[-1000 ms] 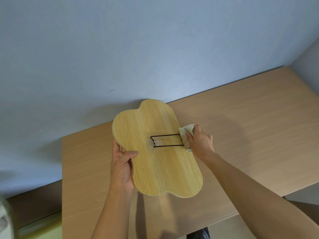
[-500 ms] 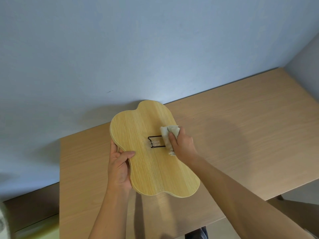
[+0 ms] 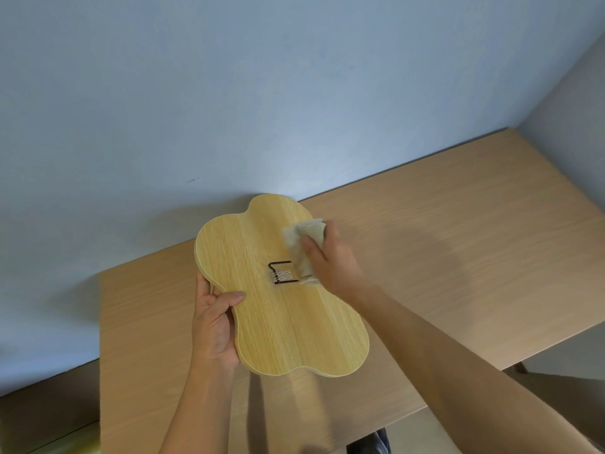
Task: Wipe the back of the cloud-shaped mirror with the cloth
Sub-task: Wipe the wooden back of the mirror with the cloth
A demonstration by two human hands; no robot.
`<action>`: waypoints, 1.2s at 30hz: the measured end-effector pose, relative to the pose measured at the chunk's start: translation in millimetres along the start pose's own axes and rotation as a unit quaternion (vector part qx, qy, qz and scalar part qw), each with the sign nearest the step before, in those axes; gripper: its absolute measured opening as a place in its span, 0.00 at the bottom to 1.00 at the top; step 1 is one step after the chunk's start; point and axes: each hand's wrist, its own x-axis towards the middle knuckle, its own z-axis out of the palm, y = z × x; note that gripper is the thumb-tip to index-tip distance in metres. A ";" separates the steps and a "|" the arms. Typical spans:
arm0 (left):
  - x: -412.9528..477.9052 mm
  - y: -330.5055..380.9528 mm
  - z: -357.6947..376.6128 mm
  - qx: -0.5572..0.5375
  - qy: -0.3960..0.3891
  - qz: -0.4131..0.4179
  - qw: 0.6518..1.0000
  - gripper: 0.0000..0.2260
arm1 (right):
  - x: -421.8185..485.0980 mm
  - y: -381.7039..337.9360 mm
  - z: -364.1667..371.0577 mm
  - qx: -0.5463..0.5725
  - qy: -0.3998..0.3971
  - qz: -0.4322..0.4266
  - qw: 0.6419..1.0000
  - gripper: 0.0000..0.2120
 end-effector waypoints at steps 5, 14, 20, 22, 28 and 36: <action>-2.2 1.6 4.6 -0.001 -0.009 0.002 1.000 0.38 | -15.4 -15.7 29.5 0.035 -0.051 -0.028 0.998 0.16; -6.1 6.1 15.2 0.015 0.006 0.002 1.000 0.39 | -7.2 53.0 5.2 -0.097 -0.032 0.098 0.990 0.16; -12.4 11.7 40.1 0.020 0.001 0.007 1.000 0.38 | 10.1 77.9 -30.2 -0.169 -0.023 0.145 0.975 0.21; -14.3 13.4 50.7 0.028 0.002 0.014 0.999 0.38 | 15.6 80.4 -44.1 -0.135 0.003 0.167 0.977 0.19; -24.0 15.9 99.7 0.062 -0.015 0.032 0.997 0.43 | 9.4 63.9 -90.0 0.262 -0.002 0.174 0.949 0.08; -37.0 7.9 175.4 0.125 -0.020 0.050 0.991 0.48 | -3.6 30.9 -116.0 0.019 -0.048 0.039 0.998 0.20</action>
